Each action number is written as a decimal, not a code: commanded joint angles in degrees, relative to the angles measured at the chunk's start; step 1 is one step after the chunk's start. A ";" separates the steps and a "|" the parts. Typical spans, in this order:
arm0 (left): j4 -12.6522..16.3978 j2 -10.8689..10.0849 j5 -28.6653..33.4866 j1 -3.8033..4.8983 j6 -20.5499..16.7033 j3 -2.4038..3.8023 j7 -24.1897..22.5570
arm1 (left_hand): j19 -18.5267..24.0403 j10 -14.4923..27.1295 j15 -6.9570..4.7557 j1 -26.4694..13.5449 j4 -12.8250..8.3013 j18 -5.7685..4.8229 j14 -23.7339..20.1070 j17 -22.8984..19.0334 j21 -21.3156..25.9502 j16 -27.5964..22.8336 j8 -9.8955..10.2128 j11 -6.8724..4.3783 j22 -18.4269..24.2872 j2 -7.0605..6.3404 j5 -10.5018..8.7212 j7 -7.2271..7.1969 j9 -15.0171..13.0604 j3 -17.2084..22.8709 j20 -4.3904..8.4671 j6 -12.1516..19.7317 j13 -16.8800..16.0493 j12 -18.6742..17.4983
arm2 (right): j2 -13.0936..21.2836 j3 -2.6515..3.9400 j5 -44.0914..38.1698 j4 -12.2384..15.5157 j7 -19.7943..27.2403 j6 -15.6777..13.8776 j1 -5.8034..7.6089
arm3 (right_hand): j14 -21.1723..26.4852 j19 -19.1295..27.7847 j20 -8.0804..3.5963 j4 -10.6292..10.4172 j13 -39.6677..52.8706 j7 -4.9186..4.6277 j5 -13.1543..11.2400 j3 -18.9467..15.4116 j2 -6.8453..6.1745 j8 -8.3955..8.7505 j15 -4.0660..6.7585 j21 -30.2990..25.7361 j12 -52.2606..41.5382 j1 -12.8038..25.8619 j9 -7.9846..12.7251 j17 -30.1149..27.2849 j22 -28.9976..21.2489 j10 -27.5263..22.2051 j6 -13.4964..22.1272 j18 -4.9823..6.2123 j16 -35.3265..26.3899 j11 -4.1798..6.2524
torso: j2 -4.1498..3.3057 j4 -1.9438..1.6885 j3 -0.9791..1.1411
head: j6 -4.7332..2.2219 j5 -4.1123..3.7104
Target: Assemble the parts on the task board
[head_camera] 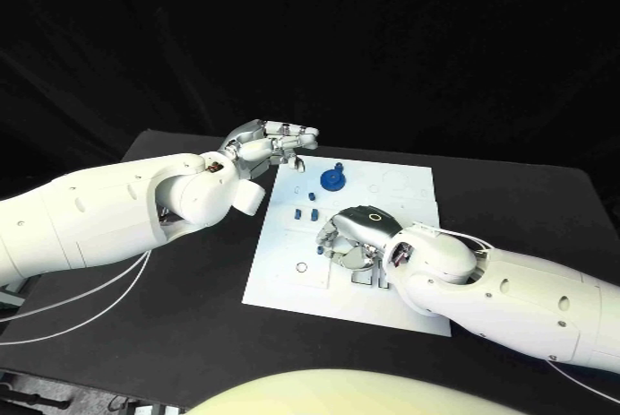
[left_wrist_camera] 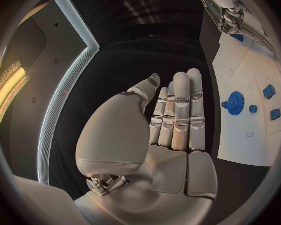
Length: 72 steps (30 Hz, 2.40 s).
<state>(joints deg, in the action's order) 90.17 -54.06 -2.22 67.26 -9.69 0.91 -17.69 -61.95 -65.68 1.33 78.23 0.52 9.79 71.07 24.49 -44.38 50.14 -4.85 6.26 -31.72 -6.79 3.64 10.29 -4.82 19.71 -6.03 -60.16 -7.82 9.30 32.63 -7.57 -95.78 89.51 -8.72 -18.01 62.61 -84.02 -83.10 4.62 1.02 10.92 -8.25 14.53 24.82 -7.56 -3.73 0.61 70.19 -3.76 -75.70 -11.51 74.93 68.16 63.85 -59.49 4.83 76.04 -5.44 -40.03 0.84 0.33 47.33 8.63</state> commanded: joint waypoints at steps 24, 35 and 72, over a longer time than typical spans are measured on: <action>0.10 -0.34 -0.04 0.02 1.53 0.01 0.15 | -0.20 0.43 0.05 0.21 -0.01 0.71 -0.35 -0.06 0.40 -0.22 0.24 -0.16 0.08 0.63 -0.12 0.13 0.06 -0.40 -0.39 0.49 -0.09 0.37 | 15.85 1.27 2.24 4.88 -0.09 0.34 7.37 | -3.29 -0.05 0.66 -0.81 0.19 0.70 -0.78 -2.66 -2.09 -0.05 -0.42 0.90 -1.36 1.53 0.12 1.27 1.48 -1.63 0.57 -0.23 0.65 0.59 | 0.32 0.25 0.02 | -2.17 -3.16; 0.03 -0.31 -0.04 0.02 1.65 0.01 0.27 | -0.20 0.43 0.05 0.21 -0.01 0.71 -0.35 -0.06 0.40 -0.22 0.24 -0.16 0.08 0.63 -0.12 0.13 0.06 -0.40 -0.39 0.49 -0.09 0.37 | 13.49 0.94 2.52 2.68 0.50 2.52 6.10 | -3.22 0.13 0.69 -0.92 0.30 0.96 -0.74 -3.02 -1.99 0.01 -0.43 0.62 -1.75 1.41 0.20 1.11 1.24 -1.86 0.93 -0.15 0.54 0.60 | 0.22 0.08 -0.10 | -2.01 -2.92; 0.01 -0.42 -0.16 0.02 1.65 0.01 0.58 | -0.20 0.43 0.05 0.21 -0.01 0.71 -0.35 -0.06 0.40 -0.22 0.24 -0.16 0.08 0.63 -0.12 0.13 0.06 -0.40 -0.39 0.49 -0.09 0.37 | 10.91 0.66 0.59 0.41 -2.45 -1.77 5.01 | -3.42 -0.90 -0.92 -0.62 2.53 2.44 -1.99 -1.70 4.01 -3.81 1.53 3.44 -7.68 -2.03 -2.54 2.03 4.56 4.19 -6.53 -0.68 1.86 3.08 | 0.33 0.24 -0.05 | -1.54 -2.73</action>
<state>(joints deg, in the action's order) 90.13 -54.54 -2.25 67.26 -9.18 0.90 -16.83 -61.95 -65.69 1.33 78.46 0.52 9.79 71.07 24.50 -44.38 50.14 -4.85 6.26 -31.68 -6.56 3.64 10.49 -4.84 19.71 -6.03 -59.95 -7.83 9.30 43.59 -6.98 -93.71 89.84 -9.83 -17.15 67.61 -84.03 -84.04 4.08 0.01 13.57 -6.04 12.75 23.01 -4.44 -6.78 1.87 73.38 -11.61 -77.27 -12.81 74.92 72.66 68.29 -65.22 4.83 77.64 -2.66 -39.74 1.05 0.28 45.66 5.88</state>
